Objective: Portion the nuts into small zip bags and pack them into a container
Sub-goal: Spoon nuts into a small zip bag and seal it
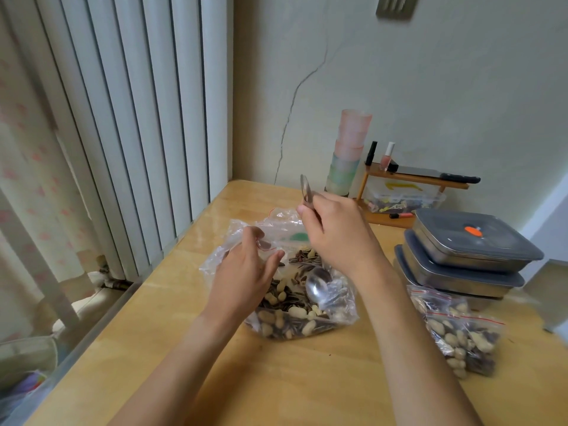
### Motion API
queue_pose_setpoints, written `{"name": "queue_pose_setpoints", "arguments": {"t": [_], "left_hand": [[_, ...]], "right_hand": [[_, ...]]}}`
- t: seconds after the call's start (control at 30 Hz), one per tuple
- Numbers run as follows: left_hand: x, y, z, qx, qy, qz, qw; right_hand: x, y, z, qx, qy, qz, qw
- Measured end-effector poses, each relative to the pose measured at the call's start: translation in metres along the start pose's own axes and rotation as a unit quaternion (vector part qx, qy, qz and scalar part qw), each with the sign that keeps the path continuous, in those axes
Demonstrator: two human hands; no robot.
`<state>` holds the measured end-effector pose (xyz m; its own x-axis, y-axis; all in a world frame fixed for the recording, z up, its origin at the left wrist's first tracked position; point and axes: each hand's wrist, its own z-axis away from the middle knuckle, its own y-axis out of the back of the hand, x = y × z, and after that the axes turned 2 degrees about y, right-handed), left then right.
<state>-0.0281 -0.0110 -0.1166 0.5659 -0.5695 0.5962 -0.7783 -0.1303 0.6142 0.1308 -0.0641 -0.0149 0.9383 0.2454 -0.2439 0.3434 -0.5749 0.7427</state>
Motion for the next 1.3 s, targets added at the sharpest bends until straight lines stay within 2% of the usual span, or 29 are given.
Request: {"name": "queue_pose_setpoints", "arguments": {"t": [0.37, 0.53, 0.73, 0.93, 1.07, 1.3], "left_hand": [[0.006, 0.009, -0.002, 0.004, -0.005, 0.011, 1.000], [0.009, 0.011, -0.001, 0.002, -0.013, 0.016, 1.000], [0.011, 0.011, -0.002, 0.001, -0.019, 0.027, 0.999], [0.005, 0.008, 0.000, -0.009, -0.020, 0.032, 0.999], [0.002, 0.007, -0.001, -0.013, -0.014, 0.044, 0.999], [0.001, 0.005, -0.001, -0.002, -0.017, 0.059, 0.998]], "right_hand": [[0.005, -0.004, 0.000, -0.004, -0.104, -0.016, 0.994], [0.012, -0.006, 0.002, -0.029, -0.165, -0.083, 0.982], [0.017, -0.013, 0.005, -0.068, -0.229, -0.191, 0.952], [0.027, -0.023, 0.010, -0.109, -0.331, -0.291, 0.891], [0.036, -0.025, 0.011, -0.091, -0.377, -0.311, 0.867], [0.053, -0.012, 0.010, -0.018, -0.375, -0.259, 0.890]]}}
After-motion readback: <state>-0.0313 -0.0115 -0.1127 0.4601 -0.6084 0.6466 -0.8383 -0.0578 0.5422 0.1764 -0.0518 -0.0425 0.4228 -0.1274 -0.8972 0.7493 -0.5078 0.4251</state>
